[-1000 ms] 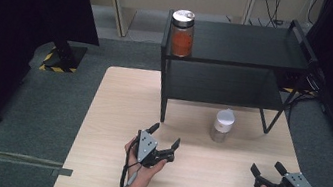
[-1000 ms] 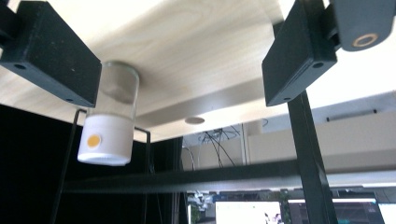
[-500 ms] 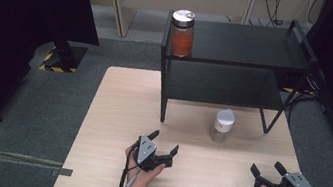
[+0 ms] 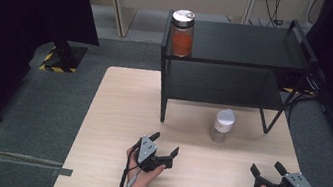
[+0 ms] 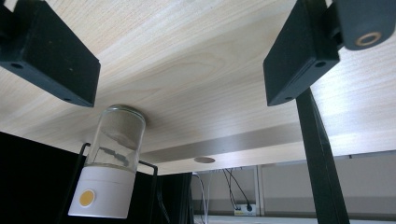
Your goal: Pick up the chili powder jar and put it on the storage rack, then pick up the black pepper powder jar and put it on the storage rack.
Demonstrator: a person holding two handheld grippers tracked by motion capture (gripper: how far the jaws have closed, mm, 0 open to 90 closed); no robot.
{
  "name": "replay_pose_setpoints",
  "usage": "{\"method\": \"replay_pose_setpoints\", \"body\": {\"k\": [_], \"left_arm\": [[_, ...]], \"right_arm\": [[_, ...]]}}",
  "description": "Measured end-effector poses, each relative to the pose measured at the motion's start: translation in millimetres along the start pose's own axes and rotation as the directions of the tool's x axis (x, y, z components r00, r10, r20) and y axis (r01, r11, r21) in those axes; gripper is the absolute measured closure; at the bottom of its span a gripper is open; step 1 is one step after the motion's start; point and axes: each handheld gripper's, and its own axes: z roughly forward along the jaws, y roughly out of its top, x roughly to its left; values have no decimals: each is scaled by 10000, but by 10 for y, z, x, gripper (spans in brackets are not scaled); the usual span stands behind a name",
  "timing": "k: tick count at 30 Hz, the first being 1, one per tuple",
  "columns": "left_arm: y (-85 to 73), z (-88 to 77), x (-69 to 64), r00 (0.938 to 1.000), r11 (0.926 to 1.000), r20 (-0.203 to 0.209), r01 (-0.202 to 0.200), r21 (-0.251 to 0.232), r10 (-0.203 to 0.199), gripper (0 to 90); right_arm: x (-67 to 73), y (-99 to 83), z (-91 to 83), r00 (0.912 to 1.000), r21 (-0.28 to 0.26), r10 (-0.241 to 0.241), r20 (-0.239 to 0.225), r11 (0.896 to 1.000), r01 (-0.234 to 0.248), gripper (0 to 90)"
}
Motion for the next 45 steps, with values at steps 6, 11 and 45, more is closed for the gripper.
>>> {"method": "replay_pose_setpoints", "body": {"k": [6,11,45], "left_arm": [[-2,1,-9,10000,10000,10,-89,-12,89,105],[-3,3,-3,10000,10000,38,-69,-18,69,103],[7,11,-24,9995,9995,41,-319,35,319,103]], "right_arm": [[2,8,4,10000,46,-41,3,10000,41,51],[3,-1,0,10000,-6,-26,3,10000,26,50],[414,494,843,9752,-433,-1707,-1412,9851,1662,55]]}}
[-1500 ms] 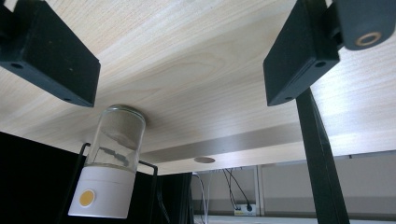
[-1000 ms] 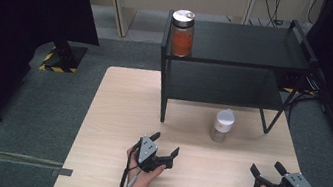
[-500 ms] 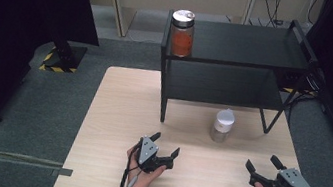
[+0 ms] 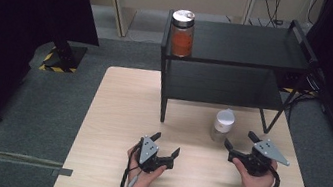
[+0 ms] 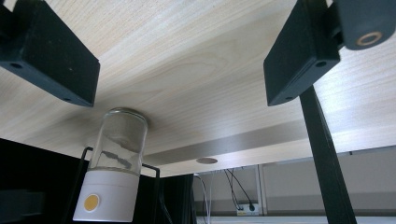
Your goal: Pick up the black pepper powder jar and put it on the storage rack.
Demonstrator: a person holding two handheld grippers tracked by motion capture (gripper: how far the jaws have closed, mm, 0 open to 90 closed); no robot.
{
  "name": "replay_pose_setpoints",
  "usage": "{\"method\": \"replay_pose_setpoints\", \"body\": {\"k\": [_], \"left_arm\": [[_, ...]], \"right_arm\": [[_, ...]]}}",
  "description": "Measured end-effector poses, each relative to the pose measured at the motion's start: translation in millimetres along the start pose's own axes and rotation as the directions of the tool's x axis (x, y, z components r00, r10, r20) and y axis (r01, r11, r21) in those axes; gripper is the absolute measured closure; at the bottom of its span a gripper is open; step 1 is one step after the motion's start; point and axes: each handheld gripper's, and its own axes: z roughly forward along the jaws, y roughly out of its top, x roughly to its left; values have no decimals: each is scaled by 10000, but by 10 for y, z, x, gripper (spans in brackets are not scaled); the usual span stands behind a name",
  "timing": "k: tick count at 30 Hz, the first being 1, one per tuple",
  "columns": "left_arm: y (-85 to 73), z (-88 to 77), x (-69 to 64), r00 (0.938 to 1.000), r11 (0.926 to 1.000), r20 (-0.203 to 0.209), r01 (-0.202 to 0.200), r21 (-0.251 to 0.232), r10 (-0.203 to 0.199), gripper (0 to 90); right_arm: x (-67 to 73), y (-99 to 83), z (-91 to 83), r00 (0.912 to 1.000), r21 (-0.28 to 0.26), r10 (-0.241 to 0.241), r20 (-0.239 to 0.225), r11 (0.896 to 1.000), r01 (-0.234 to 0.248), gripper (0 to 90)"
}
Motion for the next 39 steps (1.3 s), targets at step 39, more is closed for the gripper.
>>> {"method": "replay_pose_setpoints", "body": {"k": [39], "left_arm": [[-16,-7,-8,10000,10000,-9,-45,-87,45,103]], "right_arm": [[118,115,655,9978,719,-623,217,9956,606,296]]}}
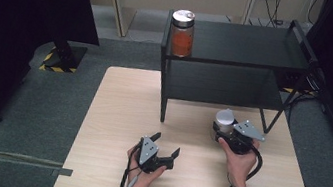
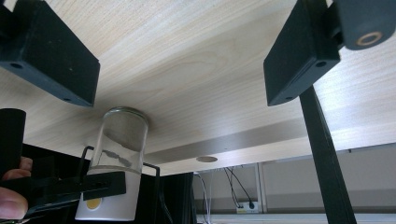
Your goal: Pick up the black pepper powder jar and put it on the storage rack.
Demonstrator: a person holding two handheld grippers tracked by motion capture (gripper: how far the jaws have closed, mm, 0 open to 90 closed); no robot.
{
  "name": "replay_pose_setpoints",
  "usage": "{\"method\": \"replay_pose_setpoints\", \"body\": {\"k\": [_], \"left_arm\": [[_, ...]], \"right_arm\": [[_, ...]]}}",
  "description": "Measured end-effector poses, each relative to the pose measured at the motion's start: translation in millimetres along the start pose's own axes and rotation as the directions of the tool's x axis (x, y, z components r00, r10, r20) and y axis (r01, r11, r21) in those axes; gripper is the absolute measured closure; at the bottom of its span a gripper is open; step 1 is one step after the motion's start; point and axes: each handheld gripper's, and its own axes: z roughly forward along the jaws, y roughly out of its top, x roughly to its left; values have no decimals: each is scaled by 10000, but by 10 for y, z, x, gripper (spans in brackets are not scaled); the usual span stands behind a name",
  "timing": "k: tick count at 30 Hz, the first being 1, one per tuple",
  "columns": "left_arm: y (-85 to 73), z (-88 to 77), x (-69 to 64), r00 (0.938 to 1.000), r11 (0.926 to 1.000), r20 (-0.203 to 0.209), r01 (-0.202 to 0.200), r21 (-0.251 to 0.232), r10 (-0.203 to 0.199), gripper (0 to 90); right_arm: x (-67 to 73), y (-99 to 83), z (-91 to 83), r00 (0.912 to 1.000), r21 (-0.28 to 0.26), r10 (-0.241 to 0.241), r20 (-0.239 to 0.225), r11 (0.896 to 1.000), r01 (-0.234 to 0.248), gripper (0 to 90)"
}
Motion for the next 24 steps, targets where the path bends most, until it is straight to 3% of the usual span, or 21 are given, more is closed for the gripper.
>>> {"method": "replay_pose_setpoints", "body": {"k": [4,11,24], "left_arm": [[2,1,-2,10000,10000,-6,-22,12,22,103],[0,1,-4,10000,10000,-29,25,-2,-25,104],[1,-1,-7,9999,10000,-77,78,4,-78,105]], "right_arm": [[44,-7,-20,9999,-25,-123,91,9999,124,297],[80,-73,-170,9998,-589,185,23,9981,-183,298],[0,26,-721,9984,-1822,553,73,9818,-531,298]]}}
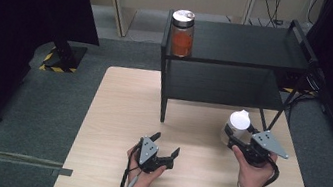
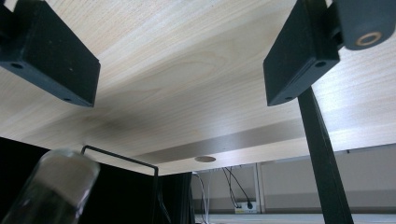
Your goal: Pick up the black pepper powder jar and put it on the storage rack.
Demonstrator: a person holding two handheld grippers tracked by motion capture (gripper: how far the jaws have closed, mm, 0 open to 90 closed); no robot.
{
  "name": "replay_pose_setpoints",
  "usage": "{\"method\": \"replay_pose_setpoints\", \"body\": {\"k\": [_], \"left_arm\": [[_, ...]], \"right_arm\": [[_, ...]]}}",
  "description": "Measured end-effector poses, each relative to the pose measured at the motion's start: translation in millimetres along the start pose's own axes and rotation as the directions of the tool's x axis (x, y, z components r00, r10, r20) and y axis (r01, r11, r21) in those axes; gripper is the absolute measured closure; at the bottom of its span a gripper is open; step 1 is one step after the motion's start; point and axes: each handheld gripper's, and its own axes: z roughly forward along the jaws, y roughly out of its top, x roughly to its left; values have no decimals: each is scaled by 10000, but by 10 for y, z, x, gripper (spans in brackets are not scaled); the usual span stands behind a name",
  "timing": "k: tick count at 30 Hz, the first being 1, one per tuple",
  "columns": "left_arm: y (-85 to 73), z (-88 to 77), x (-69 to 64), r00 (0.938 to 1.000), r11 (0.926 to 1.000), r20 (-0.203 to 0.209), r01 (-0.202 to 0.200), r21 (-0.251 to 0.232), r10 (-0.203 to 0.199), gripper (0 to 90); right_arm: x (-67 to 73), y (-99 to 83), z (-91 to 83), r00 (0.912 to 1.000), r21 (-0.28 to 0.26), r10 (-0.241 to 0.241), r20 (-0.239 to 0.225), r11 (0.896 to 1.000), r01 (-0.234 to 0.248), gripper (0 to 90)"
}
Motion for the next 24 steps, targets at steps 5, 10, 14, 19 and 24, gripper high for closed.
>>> {"method": "replay_pose_setpoints", "body": {"k": [5,10,14,19,24], "left_arm": [[1,1,-3,10000,10000,-15,1,4,-1,105],[-1,1,0,10000,10000,-21,65,-5,-65,105],[-3,0,0,10000,10000,-33,78,-15,-78,105],[-3,1,3,9999,9999,-45,124,-17,-124,105],[-3,0,-3,10000,10000,-52,82,-18,-83,106]], "right_arm": [[-30,107,-163,9999,-423,-23,155,9991,29,299],[-50,202,-261,9996,-644,-58,278,9979,76,299],[-45,259,-310,9993,-786,-102,364,9968,130,299],[-42,336,-357,9991,-1009,-126,402,9948,166,299],[-30,443,-370,9986,-1169,-248,466,9927,302,299]]}}
